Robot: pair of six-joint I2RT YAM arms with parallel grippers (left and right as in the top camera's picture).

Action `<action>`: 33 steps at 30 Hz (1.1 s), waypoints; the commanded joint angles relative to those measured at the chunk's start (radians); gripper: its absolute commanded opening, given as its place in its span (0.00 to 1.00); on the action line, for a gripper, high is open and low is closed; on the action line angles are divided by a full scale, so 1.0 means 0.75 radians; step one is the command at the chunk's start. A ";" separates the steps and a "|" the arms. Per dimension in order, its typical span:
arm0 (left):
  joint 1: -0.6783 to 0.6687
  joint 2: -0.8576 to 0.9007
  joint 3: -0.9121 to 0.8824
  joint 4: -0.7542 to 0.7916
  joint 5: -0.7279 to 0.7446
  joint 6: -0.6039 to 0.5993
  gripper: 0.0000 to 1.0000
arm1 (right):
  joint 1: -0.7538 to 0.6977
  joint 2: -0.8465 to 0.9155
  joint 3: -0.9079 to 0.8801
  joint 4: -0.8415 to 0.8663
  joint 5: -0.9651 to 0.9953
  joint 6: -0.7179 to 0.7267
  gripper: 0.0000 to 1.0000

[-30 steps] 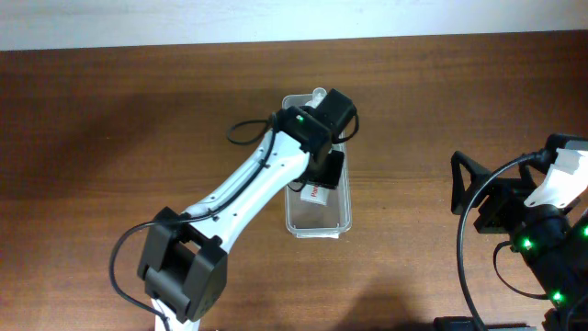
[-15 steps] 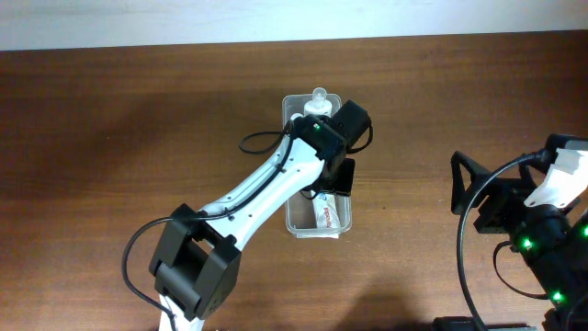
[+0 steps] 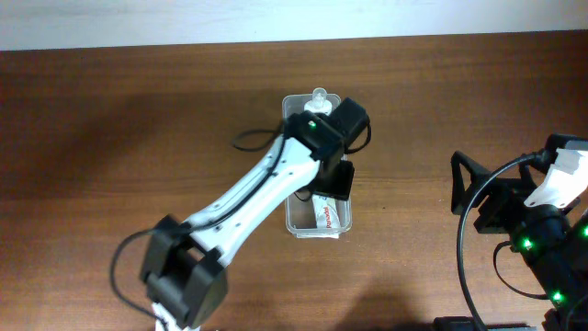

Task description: Pack container

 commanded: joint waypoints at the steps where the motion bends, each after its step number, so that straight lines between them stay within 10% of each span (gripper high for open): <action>1: 0.015 -0.221 0.084 -0.032 -0.450 0.020 0.99 | -0.007 0.000 0.009 0.005 -0.012 -0.014 0.98; 20: 0.784 -0.601 0.083 -0.097 -0.591 0.104 0.99 | -0.007 0.000 0.009 0.005 -0.012 -0.014 0.99; 33: 0.856 -0.597 0.083 -0.101 -0.591 0.103 0.99 | -0.007 0.000 0.009 0.005 -0.012 -0.014 0.98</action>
